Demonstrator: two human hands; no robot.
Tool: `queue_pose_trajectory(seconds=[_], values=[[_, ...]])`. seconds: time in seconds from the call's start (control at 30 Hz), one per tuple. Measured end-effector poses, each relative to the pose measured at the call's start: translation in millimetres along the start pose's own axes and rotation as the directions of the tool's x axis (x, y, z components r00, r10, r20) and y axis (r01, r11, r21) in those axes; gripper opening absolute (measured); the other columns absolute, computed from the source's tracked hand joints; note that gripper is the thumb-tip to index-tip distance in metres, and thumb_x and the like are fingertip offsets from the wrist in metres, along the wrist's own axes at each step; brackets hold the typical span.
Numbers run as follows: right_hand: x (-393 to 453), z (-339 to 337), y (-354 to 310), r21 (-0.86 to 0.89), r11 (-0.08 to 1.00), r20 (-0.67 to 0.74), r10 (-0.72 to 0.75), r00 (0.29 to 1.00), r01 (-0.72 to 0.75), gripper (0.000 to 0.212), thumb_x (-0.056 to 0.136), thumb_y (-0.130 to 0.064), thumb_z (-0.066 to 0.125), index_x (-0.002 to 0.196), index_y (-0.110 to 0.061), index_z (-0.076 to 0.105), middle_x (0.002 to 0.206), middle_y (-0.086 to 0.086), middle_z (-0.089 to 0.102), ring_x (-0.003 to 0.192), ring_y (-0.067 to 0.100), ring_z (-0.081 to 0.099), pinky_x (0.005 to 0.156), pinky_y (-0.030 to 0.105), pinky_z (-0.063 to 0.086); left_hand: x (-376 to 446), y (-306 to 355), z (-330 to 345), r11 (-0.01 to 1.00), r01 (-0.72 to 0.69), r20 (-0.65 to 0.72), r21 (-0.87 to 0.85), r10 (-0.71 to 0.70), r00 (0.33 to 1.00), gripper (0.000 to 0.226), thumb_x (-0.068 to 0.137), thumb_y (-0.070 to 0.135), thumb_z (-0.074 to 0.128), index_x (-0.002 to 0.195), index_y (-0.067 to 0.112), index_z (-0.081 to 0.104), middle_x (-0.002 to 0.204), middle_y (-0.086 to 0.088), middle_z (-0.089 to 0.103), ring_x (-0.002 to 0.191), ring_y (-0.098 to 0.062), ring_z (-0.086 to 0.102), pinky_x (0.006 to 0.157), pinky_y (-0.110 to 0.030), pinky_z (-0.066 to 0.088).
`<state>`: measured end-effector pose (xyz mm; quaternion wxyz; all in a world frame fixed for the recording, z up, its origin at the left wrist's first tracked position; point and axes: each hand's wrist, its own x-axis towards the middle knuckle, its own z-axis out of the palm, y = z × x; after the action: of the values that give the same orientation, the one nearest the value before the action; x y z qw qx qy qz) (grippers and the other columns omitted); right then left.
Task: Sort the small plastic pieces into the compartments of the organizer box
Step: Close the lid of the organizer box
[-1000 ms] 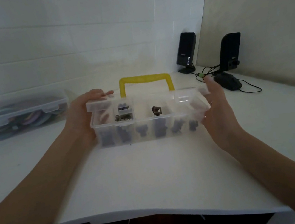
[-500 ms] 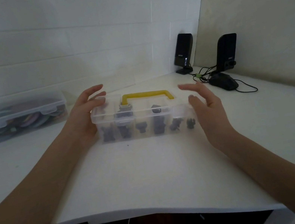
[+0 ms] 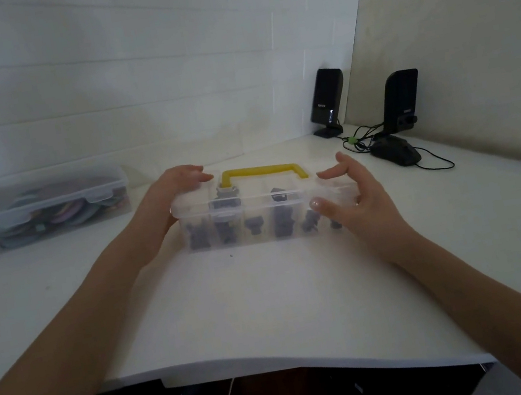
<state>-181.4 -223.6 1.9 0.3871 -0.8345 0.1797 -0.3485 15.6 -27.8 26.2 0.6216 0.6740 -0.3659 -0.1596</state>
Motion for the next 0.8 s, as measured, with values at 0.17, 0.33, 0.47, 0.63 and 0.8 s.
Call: queue_pose_trajectory(seconds=[0.17,0.33,0.47,0.63,0.8], values=[[2,0,7,-0.016,0.999,0.001,-0.048,0.999,0.048,0.043,0.057,-0.057,0.073,0.094,-0.047,0.054,0.139,-0.027,0.028,0.121,0.03,0.051,0.095,0.057,0.043,-15,-7,-4,0.983,-0.07,0.023,0.17,0.067,0.997,0.058,0.045,0.059,0.068,0.098,0.037,0.059,0.145,0.016,0.036,0.132,-0.006,0.037,0.107,-0.029,0.03],[1,2,7,-0.028,0.996,-0.041,-0.083,0.996,0.082,0.036,0.066,-0.045,0.076,0.093,-0.045,0.053,0.131,-0.038,0.028,0.125,0.027,0.047,0.096,0.055,0.043,-17,-7,5,0.845,-0.278,-0.053,0.458,0.338,0.94,0.059,0.04,0.045,0.091,0.089,0.044,0.057,0.139,0.012,0.039,0.124,0.007,0.037,0.103,-0.012,0.022],[4,3,8,-0.025,0.996,-0.051,-0.092,0.994,0.091,0.035,0.07,-0.032,0.079,0.089,-0.041,0.051,0.104,-0.062,0.023,0.118,0.038,0.053,0.098,0.052,0.042,-15,-13,11,0.839,-0.319,-0.091,0.44,0.395,0.914,0.045,0.05,0.035,0.086,0.086,0.039,0.06,0.113,0.014,0.062,0.101,0.023,0.048,0.094,0.0,0.029],[9,5,6,-0.055,0.994,-0.105,-0.098,0.99,0.093,0.037,0.067,-0.028,0.081,0.082,-0.044,0.051,0.121,-0.032,0.036,0.117,0.03,0.053,0.093,0.052,0.045,-13,-14,13,0.779,-0.372,-0.082,0.505,0.472,0.878,0.047,0.054,0.024,0.088,0.094,0.019,0.066,0.106,0.005,0.063,0.093,0.023,0.051,0.088,0.003,0.029],[9,10,10,-0.125,0.986,-0.131,-0.13,0.983,0.113,0.036,0.075,-0.026,0.075,0.108,-0.022,0.06,0.135,-0.005,0.036,0.104,-0.01,0.033,0.093,0.026,0.046,-16,-13,14,0.745,-0.356,-0.079,0.565,0.478,0.875,0.05,0.058,0.035,0.086,0.101,0.016,0.067,0.115,-0.001,0.065,0.116,-0.014,0.054,0.102,-0.011,0.03]])
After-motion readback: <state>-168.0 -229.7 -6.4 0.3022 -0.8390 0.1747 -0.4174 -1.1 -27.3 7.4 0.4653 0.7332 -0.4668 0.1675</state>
